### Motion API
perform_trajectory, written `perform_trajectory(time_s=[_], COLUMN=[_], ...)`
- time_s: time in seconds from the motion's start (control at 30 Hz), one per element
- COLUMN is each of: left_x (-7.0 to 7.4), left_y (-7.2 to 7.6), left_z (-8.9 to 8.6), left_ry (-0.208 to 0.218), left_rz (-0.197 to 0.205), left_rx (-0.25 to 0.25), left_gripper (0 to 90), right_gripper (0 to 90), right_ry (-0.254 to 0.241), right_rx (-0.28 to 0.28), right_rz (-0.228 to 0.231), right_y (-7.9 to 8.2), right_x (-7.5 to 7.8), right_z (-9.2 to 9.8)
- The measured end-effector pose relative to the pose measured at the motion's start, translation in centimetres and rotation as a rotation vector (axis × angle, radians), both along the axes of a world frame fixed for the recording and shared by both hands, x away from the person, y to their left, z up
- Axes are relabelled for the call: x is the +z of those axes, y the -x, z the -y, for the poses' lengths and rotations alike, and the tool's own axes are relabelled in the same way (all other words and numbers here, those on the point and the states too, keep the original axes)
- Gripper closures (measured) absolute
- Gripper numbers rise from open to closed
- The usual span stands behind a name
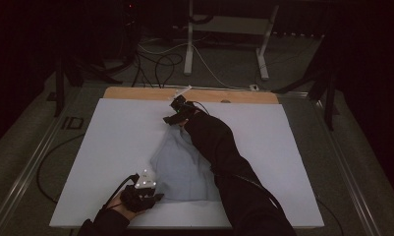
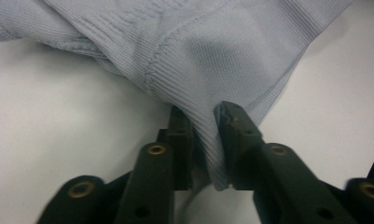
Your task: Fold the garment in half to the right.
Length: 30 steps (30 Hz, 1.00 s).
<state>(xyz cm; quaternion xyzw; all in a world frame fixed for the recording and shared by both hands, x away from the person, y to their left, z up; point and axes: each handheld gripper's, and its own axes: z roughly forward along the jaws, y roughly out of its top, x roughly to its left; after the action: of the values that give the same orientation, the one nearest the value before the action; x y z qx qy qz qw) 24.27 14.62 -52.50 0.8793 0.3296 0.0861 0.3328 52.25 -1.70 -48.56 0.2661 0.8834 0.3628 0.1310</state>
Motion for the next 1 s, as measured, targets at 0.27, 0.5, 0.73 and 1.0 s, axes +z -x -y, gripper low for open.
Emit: perform_trajectory(time_s=[0.27,0.5,0.73,1.0], left_x=[0.1,0.2,0.2,0.3], left_y=[-0.1,-0.1,-0.1,-0.1], left_z=[0.0,0.2,0.1,0.0], left_ry=[0.014,0.021,0.022,0.038], left_rz=[0.0,0.001,0.002,0.008], left_rx=[0.004,-0.002,-0.003,-0.01], left_gripper=[86.2,86.5,86.6,86.6], right_gripper=[38.8,47.1,60.5,83.2], right_ry=[0.061,0.12,0.157,0.172], right_rx=[-0.015,-0.026,-0.021,0.008], right_rz=[-0.024,-0.032,-0.045,-0.038], right_y=[-0.5,-0.8,-0.7,-0.5], right_x=[-1.4,-2.3,-2.9,-2.7], right_z=[-0.8,-1.5,-2.0,-2.2])
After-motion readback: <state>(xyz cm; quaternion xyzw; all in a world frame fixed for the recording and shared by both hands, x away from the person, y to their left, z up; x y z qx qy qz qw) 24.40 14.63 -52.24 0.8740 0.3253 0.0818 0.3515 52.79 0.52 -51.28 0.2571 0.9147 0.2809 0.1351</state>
